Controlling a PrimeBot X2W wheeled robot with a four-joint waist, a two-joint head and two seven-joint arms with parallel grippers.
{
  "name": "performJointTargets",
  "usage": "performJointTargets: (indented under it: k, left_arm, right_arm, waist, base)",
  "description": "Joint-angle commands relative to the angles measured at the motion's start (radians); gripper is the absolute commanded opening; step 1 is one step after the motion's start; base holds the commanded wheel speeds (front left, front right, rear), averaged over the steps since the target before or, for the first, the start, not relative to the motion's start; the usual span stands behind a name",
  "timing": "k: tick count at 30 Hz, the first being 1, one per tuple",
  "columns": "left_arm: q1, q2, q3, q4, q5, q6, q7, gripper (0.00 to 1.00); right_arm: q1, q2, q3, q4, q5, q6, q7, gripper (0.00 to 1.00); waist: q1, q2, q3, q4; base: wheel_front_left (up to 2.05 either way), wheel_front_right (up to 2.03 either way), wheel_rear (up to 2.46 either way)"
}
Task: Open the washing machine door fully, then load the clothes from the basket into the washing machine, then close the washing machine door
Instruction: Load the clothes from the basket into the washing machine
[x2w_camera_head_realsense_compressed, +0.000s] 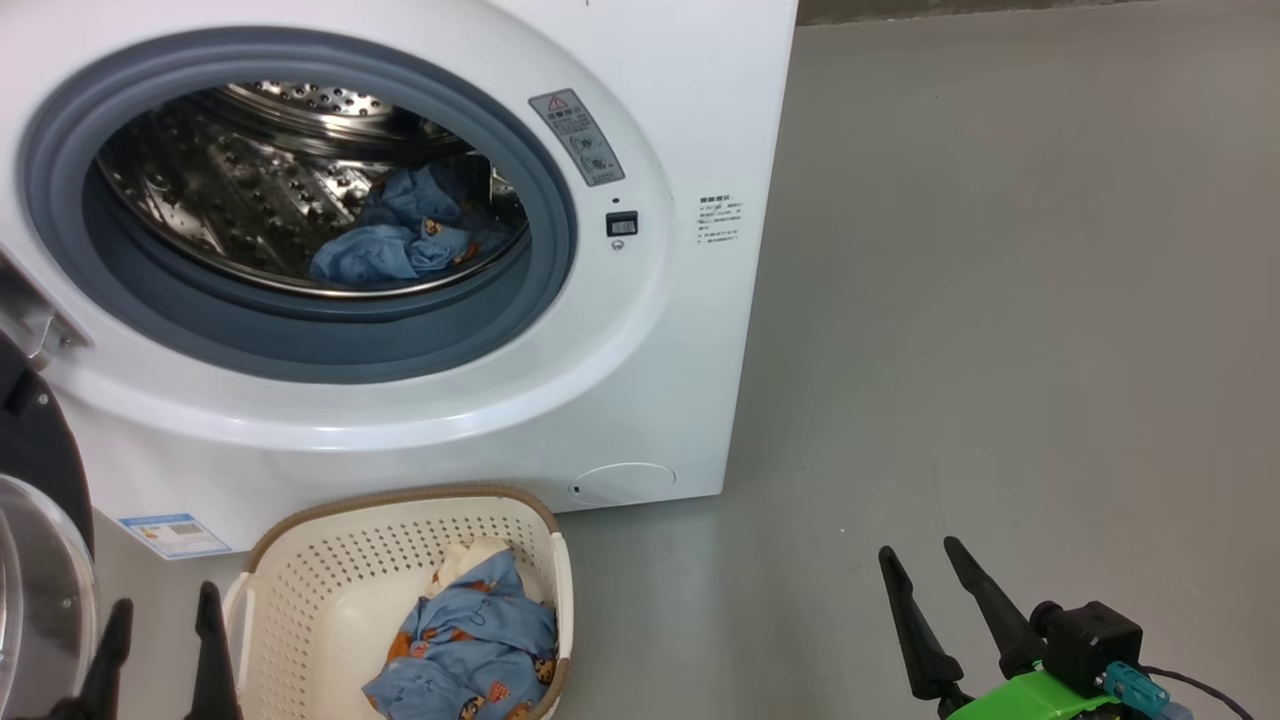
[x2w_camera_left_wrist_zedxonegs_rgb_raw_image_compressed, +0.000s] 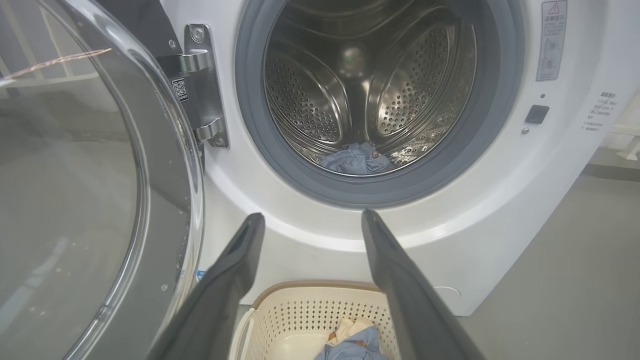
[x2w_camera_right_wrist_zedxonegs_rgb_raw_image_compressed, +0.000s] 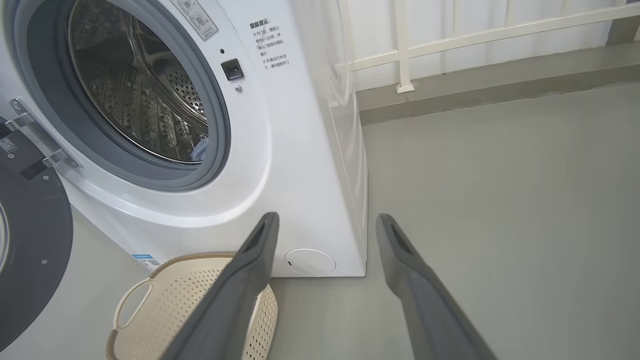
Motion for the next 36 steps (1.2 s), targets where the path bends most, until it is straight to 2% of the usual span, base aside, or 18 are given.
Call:
performJointTargets:
  k: [1, 12, 36]
  left_arm:
    - [-0.006, 0.007, 0.042, -0.034, 0.011, -0.003, -0.006, 1.0]
    - [0.035, -0.022, 0.054, -0.05, 0.032, -0.009, -0.006, 1.0]
    - [0.043, -0.043, 0.04, -0.04, 0.036, -0.011, -0.006, 1.0]
  right_arm:
    - [-0.012, -0.002, 0.025, -0.029, -0.013, 0.003, -0.008, 1.0]
    - [-0.012, -0.002, 0.019, -0.038, -0.017, 0.003, -0.008, 1.0]
    - [-0.014, -0.002, 0.015, -0.037, 0.0, 0.003, -0.008, 1.0]
  waist:
    - [0.0, 0.0, 0.001, -0.001]
    - [0.0, 0.0, -0.001, -0.002]
    - [0.0, 0.0, 0.009, 0.001]
  base:
    - [0.0, 0.0, 0.0]
    - [0.0, 0.0, 0.0]
    - [0.0, 0.0, 0.0]
